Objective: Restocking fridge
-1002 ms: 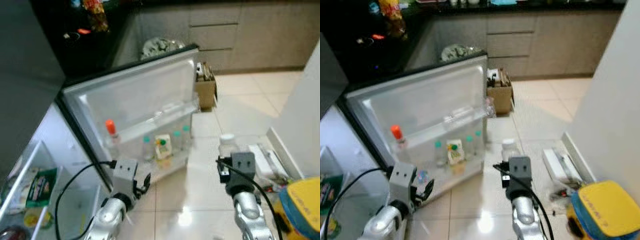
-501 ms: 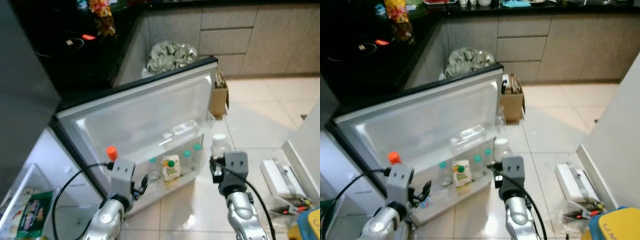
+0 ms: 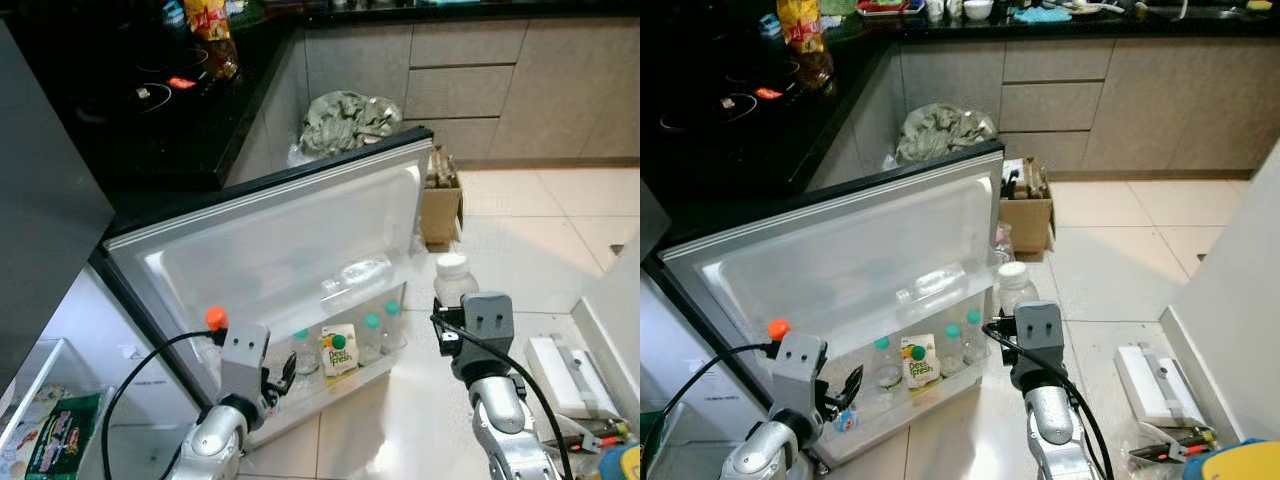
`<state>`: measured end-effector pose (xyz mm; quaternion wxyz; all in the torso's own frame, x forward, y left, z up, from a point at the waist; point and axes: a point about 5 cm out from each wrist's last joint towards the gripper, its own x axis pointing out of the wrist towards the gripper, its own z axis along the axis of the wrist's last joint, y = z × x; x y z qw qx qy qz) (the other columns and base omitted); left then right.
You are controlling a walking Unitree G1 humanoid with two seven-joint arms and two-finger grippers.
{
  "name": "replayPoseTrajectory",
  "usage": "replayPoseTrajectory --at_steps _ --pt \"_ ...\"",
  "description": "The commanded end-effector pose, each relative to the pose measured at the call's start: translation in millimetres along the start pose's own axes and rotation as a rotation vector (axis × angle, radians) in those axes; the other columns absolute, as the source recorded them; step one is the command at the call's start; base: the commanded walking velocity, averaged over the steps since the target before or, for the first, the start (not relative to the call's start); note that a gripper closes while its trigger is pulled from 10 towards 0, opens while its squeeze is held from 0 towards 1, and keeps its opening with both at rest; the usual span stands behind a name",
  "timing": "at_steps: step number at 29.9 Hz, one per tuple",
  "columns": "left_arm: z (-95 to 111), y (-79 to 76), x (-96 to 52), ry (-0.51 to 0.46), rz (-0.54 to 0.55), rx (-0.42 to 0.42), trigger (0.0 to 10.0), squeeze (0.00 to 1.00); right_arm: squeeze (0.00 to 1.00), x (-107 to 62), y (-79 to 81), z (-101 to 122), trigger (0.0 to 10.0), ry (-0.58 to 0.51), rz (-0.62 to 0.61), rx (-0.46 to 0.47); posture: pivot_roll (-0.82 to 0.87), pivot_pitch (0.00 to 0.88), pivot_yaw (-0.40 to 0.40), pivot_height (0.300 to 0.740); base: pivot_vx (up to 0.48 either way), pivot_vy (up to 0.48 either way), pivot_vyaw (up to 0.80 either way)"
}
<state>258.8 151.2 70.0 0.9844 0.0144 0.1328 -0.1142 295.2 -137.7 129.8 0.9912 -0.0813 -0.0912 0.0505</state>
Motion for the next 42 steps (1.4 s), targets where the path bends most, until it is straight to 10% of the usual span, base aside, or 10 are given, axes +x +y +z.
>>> replayPoseTrajectory --at_steps 1,15,28,42 --pt "-8.0 9.6 -2.3 0.034 0.052 0.005 10.0 0.0 0.0 3.1 11.0 14.0 10.0 -0.041 0.079 0.029 -0.1 0.119 0.057 0.71 0.0 0.0 0.0" --pt "-4.9 49.5 -7.7 0.047 0.236 0.007 10.0 0.0 0.0 18.2 30.2 44.7 10.0 -0.08 0.329 0.083 -0.08 0.138 0.061 0.71 0.0 0.0 0.0" --pt "33.6 136.9 -32.5 -0.052 0.55 -0.066 10.0 0.0 0.0 52.5 36.9 24.5 10.0 0.088 0.608 0.085 0.0 0.184 0.068 0.71 0.0 0.0 0.0" --pt "21.4 115.4 -28.9 -0.017 0.493 -0.091 10.0 0.0 0.0 47.4 28.8 32.3 10.0 0.021 0.576 0.104 -0.01 0.18 0.071 0.71 0.0 0.0 0.0"
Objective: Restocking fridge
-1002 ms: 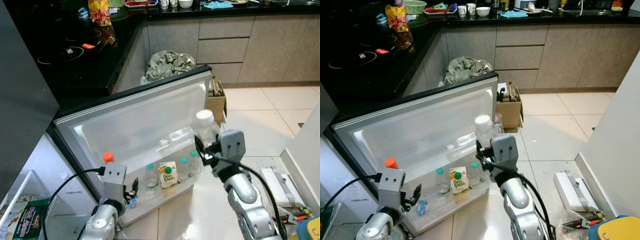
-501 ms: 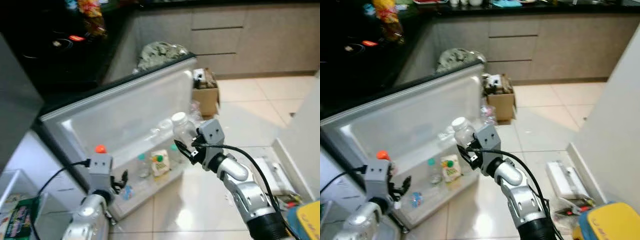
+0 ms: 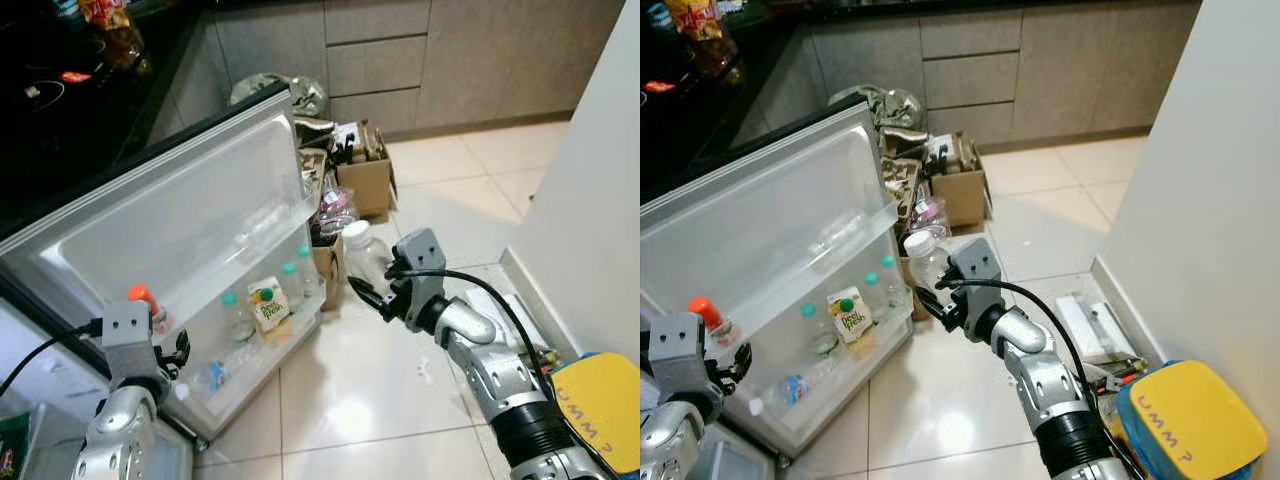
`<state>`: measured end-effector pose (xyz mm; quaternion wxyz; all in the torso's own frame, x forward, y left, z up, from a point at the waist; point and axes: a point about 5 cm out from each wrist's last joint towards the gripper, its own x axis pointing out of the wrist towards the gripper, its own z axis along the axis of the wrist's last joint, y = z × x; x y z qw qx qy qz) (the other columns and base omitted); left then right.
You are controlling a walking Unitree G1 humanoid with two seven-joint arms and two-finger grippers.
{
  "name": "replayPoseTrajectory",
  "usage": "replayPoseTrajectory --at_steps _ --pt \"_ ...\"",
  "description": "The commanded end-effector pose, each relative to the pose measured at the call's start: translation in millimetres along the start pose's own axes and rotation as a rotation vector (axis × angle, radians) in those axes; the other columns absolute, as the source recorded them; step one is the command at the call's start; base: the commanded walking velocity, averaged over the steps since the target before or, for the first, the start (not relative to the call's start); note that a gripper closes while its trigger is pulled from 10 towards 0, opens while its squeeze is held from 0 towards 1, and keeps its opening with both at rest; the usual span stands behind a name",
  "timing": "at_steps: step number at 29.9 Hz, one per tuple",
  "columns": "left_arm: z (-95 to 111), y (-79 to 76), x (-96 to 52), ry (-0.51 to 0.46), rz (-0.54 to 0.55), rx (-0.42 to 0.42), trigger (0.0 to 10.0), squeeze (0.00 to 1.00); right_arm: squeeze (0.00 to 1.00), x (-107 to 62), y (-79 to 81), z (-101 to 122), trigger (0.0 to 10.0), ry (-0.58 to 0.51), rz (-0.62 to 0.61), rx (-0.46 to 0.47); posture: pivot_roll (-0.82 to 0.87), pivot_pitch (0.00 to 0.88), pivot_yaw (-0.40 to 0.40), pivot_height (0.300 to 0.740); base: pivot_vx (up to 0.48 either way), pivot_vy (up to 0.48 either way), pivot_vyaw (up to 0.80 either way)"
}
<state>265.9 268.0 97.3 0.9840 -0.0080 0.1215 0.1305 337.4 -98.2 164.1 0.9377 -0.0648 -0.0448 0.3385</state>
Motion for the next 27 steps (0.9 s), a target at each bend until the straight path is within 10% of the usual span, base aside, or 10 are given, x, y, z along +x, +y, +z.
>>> replayPoseTrajectory --at_steps 1,6,16,27 --pt "0.2 1.2 -2.2 -0.001 0.012 0.017 10.0 0.0 0.0 -3.9 2.1 0.8 10.0 -0.019 -0.012 0.017 -0.01 0.18 0.071 0.71 0.0 0.0 0.0" --pt "-7.7 -11.3 -17.4 -0.06 -0.05 0.244 10.0 0.0 0.0 -20.6 1.9 -14.2 10.0 0.003 -0.112 0.049 -0.03 0.177 0.072 0.71 0.0 0.0 0.0" --pt "-43.4 39.4 -70.5 0.06 0.202 0.224 10.0 0.0 0.0 -38.1 3.8 -29.9 10.0 0.041 -0.176 0.079 -0.03 0.188 0.085 0.71 0.0 0.0 0.0" --pt "-149.5 53.3 -107.8 0.514 0.129 0.174 10.0 0.0 0.0 -23.6 12.3 -6.0 10.0 -0.033 -0.024 0.045 -0.02 0.182 0.059 0.71 0.0 0.0 0.0"
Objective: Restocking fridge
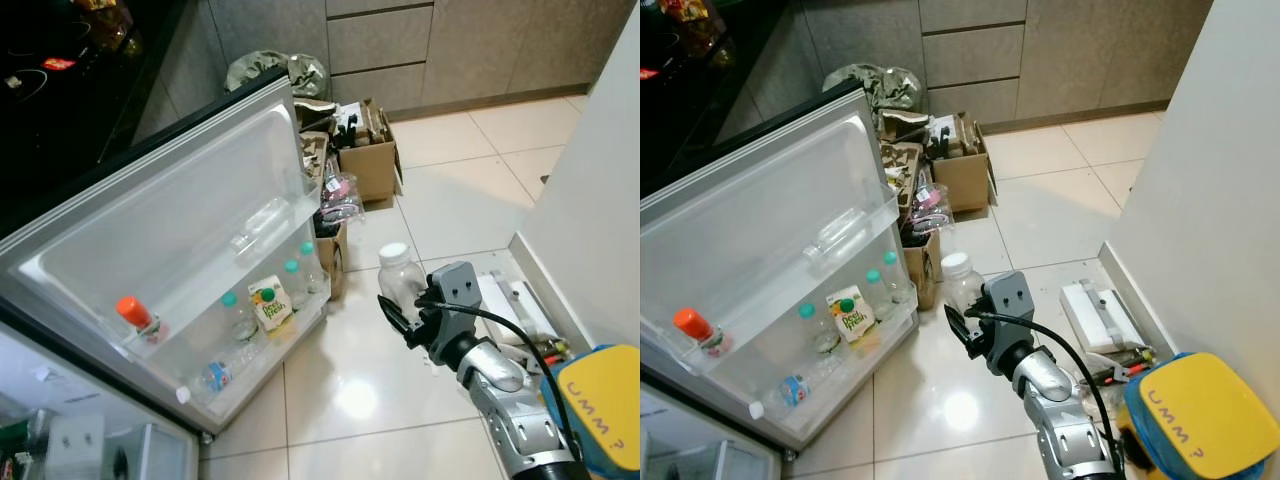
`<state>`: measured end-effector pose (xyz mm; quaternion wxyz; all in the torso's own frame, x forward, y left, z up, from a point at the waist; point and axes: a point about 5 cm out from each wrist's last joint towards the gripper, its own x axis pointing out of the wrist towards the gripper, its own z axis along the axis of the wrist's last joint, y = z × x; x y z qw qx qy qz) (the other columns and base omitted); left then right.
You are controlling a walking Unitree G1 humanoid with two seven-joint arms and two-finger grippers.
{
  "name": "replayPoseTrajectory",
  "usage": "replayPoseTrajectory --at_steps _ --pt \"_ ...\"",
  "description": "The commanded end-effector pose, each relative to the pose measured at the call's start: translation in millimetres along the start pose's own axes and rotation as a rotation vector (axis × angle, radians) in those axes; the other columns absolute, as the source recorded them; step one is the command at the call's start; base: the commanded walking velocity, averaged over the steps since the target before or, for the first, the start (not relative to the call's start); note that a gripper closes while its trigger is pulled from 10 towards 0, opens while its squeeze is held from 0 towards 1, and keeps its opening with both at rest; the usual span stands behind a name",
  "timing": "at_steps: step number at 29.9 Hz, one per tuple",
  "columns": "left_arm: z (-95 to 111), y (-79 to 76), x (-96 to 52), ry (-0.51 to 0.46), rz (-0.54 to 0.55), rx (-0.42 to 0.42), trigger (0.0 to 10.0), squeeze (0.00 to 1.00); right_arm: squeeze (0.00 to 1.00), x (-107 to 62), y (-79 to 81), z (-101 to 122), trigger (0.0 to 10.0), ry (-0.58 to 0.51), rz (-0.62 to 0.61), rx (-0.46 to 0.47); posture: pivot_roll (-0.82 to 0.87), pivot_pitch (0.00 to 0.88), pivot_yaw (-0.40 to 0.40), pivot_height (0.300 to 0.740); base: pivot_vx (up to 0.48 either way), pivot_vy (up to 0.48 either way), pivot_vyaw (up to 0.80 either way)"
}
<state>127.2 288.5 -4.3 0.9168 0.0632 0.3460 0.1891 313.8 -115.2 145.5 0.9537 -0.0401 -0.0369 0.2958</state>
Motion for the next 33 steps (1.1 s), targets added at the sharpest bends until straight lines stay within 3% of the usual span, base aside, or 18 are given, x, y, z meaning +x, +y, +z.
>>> replayPoseTrajectory --at_steps 1,5,7,10,14,18,22,28,33 --pt "-28.1 -5.5 2.2 0.099 -0.05 0.005 10.0 0.0 0.0 7.8 10.4 14.7 10.0 -0.046 0.092 -0.007 -0.03 0.182 0.051 0.71 0.0 0.0 0.0" --pt "-51.6 -4.9 2.8 0.183 -0.041 0.018 10.0 0.0 0.0 18.0 15.3 27.2 10.0 -0.07 0.163 -0.023 -0.04 0.184 0.024 0.71 0.0 0.0 0.0" --pt "-53.9 -5.0 2.0 0.186 -0.034 0.009 10.0 0.0 0.0 20.1 16.0 29.4 10.0 -0.072 0.179 -0.028 -0.03 0.187 0.017 0.71 0.0 0.0 0.0" --pt "-39.1 -18.3 2.6 0.101 -0.097 -0.069 10.0 0.0 0.0 22.4 22.8 32.9 10.0 -0.079 0.248 -0.014 -0.02 0.194 0.001 0.71 0.0 0.0 0.0" --pt "-34.1 -22.4 4.2 0.072 -0.107 -0.078 10.0 0.0 0.0 21.1 27.3 32.9 10.0 -0.084 0.267 0.002 -0.02 0.198 -0.002 0.71 0.0 0.0 0.0" --pt "-27.8 -30.6 8.1 0.034 -0.14 -0.06 10.0 0.0 0.0 16.2 41.6 31.5 10.0 -0.095 0.303 0.063 -0.03 0.203 -0.005 0.71 0.0 0.0 0.0" --pt "-23.8 -47.0 10.0 -0.004 -0.183 -0.05 10.0 0.0 0.0 9.2 53.8 24.9 10.0 -0.079 0.303 0.101 -0.05 0.211 -0.031 0.71 0.0 0.0 0.0" --pt "-25.1 -60.3 4.4 -0.021 -0.206 -0.074 10.0 0.0 0.0 4.7 49.6 23.4 10.0 -0.074 0.253 0.115 -0.06 0.211 -0.048 0.71 0.0 0.0 0.0" --pt "-20.2 -68.1 2.3 -0.058 -0.243 -0.03 10.0 0.0 0.0 4.5 45.7 27.4 10.0 -0.089 0.212 0.132 -0.07 0.211 -0.048 0.71 0.0 0.0 0.0"
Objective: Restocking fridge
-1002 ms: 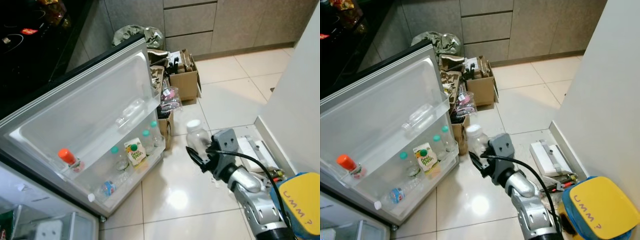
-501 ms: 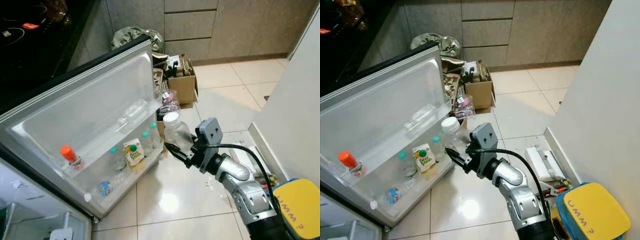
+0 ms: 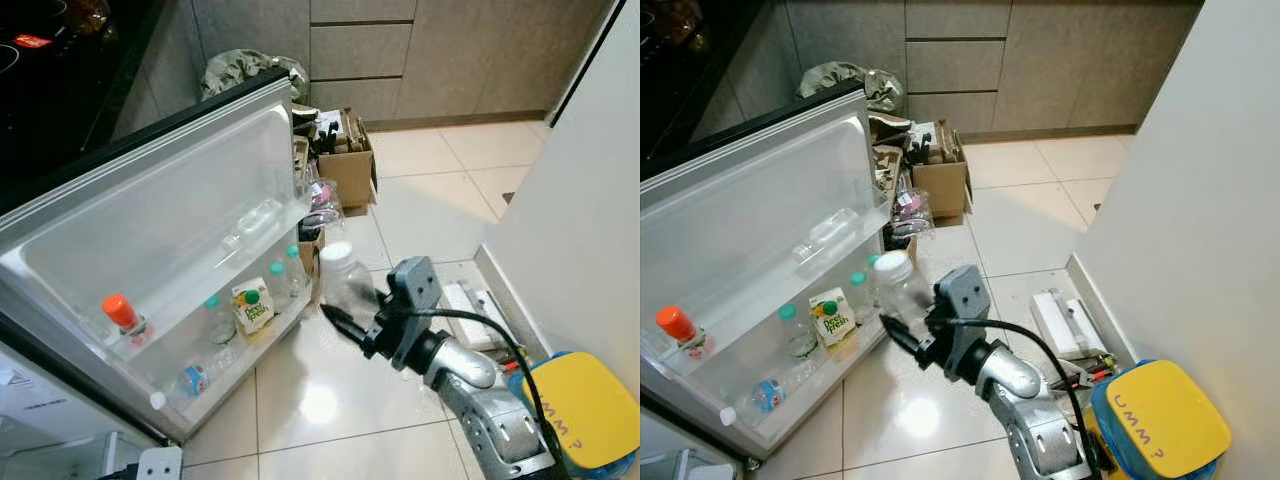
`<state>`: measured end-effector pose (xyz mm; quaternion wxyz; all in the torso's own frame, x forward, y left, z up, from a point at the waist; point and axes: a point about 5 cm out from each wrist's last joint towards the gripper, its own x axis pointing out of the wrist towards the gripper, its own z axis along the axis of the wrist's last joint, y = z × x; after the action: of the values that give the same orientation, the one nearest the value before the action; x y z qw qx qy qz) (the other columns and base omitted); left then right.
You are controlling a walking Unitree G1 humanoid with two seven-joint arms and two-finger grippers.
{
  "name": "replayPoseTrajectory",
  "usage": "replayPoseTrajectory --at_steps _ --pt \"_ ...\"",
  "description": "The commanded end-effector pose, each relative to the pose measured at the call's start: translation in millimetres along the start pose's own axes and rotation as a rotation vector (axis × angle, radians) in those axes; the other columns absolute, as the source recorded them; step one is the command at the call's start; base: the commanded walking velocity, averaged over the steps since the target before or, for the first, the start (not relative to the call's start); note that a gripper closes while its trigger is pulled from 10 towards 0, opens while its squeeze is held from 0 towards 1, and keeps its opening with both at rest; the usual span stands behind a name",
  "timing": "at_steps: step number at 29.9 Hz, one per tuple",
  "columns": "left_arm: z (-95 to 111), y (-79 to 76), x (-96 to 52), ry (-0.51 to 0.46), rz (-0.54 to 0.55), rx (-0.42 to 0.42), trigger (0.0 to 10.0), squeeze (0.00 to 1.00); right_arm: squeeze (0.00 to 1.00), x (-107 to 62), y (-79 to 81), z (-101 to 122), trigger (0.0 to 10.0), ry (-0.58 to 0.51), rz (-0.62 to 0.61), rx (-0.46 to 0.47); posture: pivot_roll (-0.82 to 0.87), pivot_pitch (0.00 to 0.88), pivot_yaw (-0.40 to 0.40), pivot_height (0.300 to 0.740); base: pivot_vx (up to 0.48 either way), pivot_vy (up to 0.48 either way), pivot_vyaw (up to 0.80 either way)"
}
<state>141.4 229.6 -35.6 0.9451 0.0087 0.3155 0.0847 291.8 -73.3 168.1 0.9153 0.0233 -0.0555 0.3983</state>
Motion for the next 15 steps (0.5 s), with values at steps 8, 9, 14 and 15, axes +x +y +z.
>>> replayPoseTrajectory --at_steps 8,9,14,15 --pt "-1.1 0.7 3.1 -0.003 0.042 0.024 10.0 0.0 0.0 -3.6 4.2 -0.7 10.0 -0.002 -0.022 0.027 -0.06 0.203 -0.046 0.71 0.0 -0.215 0.0" --pt "-0.9 1.1 3.2 -0.005 0.046 0.022 10.0 0.0 0.0 -3.8 4.2 -0.7 10.0 -0.001 -0.025 0.027 -0.06 0.203 -0.046 0.71 0.0 -0.412 0.0" --pt "-2.8 4.1 3.7 0.008 0.079 0.01 10.0 0.0 0.0 -5.1 4.9 -1.9 10.0 0.006 -0.033 0.031 -0.07 0.203 -0.047 0.71 0.0 -0.466 0.0" --pt "-3.5 4.9 3.7 0.011 0.083 0.008 10.0 0.0 0.0 -5.9 5.2 -2.6 10.0 0.01 -0.034 0.032 -0.07 0.204 -0.049 0.71 0.0 -0.465 0.0"
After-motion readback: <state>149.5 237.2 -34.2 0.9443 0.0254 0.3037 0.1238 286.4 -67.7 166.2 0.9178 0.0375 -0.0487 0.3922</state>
